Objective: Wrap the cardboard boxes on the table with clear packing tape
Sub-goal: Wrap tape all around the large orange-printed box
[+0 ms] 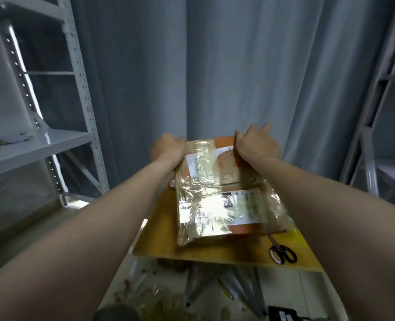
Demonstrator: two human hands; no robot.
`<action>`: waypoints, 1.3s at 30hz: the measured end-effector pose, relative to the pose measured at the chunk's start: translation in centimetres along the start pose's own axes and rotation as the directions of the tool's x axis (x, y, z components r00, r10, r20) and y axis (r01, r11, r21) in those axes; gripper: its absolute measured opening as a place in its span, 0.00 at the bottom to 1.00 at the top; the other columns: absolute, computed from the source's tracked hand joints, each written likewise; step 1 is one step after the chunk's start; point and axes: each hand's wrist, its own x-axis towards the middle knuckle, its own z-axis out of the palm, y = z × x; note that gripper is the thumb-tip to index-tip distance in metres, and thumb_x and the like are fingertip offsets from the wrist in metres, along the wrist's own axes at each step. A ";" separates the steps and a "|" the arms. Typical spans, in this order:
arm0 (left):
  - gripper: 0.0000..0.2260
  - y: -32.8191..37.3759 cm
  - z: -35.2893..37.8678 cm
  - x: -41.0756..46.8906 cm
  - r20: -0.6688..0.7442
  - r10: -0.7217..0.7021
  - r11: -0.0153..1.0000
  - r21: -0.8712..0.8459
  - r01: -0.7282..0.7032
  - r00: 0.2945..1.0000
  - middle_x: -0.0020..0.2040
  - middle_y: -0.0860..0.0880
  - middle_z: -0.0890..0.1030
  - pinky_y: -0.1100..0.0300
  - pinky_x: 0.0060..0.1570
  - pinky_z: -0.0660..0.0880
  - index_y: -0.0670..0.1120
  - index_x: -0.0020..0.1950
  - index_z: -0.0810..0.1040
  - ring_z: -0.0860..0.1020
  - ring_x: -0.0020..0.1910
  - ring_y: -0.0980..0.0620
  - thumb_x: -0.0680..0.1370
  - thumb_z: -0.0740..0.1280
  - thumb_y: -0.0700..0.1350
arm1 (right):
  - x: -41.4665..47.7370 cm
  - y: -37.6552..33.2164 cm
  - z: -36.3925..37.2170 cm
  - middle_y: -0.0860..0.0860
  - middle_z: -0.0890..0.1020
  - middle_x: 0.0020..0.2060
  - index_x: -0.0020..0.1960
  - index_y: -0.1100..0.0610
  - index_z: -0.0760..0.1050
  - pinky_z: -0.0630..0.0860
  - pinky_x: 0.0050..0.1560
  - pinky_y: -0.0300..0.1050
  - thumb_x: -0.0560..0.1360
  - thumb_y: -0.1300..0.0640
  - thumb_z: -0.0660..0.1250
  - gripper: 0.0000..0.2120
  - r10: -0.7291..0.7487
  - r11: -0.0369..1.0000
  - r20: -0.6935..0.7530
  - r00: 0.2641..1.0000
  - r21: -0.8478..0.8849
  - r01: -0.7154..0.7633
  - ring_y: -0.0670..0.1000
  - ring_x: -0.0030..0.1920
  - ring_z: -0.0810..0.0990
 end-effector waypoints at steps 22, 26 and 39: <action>0.08 0.9 0.3 -6.2 0.082 0.096 0.994 -0.054 -0.092 0.992 0.62 0.46 0.77 0.54 0.64 0.71 0.54 0.54 0.78 0.75 0.64 0.41 0.77 0.66 0.51 | -7.0 -3.6 -1.6 0.56 0.62 0.78 0.76 0.52 0.66 0.55 0.76 0.67 0.83 0.36 0.51 0.29 -0.306 0.942 0.245 0.920 -0.063 0.330 0.63 0.78 0.57; 0.14 1.0 1.5 -4.4 0.106 0.073 0.997 -0.046 -0.069 0.992 0.70 0.44 0.71 0.54 0.68 0.65 0.47 0.67 0.73 0.69 0.70 0.39 0.81 0.63 0.46 | -6.8 -4.2 0.6 0.58 0.54 0.82 0.80 0.51 0.60 0.53 0.77 0.65 0.83 0.39 0.44 0.30 -0.219 0.941 0.398 0.891 -0.157 0.301 0.64 0.80 0.52; 0.21 1.1 4.6 2.9 0.236 0.105 0.892 0.407 -0.196 0.966 0.63 0.41 0.81 0.52 0.49 0.71 0.45 0.61 0.81 0.79 0.58 0.37 0.85 0.52 0.55 | -0.7 -5.9 4.0 0.56 0.77 0.66 0.68 0.54 0.76 0.60 0.69 0.59 0.84 0.49 0.47 0.23 -0.216 0.919 0.392 0.894 -0.228 0.322 0.60 0.70 0.64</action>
